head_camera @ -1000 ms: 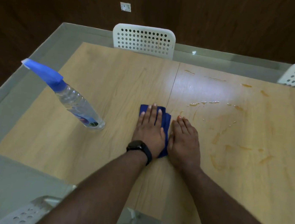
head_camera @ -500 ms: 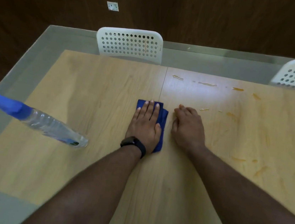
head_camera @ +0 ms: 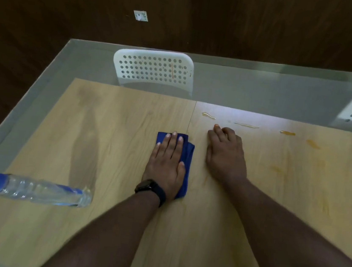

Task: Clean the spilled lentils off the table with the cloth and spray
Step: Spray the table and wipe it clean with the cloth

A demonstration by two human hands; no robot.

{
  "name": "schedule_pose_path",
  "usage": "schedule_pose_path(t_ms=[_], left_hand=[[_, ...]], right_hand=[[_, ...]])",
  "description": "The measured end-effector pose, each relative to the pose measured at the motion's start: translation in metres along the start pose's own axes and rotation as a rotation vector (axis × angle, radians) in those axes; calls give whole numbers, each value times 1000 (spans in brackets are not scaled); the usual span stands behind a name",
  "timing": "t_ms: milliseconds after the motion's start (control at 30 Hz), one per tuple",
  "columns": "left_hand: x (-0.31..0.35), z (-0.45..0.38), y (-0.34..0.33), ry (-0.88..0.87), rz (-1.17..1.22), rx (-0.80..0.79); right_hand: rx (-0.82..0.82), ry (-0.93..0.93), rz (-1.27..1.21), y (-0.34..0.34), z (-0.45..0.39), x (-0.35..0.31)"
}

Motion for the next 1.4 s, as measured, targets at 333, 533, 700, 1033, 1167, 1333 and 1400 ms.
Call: schedule_pose_path(t_ms=[333,533,700,1033,1167,1333,1400], left_hand=[[-27,-147,22,0,-45,9],[-11,-84,4,-150,-28,-56],[-42,-102,17,-76,-29,9],[1,-135,12,-171,-58,-41],[-19,-76,10,-182,-22,-58],[-31,-119,21,-119,-44,12],[-27,-148,21,-103,-59,20]], right_hand=[[6,-10,-11,-10,-10,6],[-9,-25,-16,-5,-8,7],[21,-22,0,-7,-9,7],[68,-43,49,-5,-7,5],[78,-45,48,1,-6,5],[111,-36,52,1,-6,3],[116,-41,60,-2,-8,5]])
Point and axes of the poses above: each hand's wrist, its own z-axis away from the middle knuckle, its own y-axis out of the back of the hand, x = y × z, the point moved 9 cm from there along -z, towards the middle knuckle, and after that the axes turned 15 degrees about -y, right-handed, at the moved point
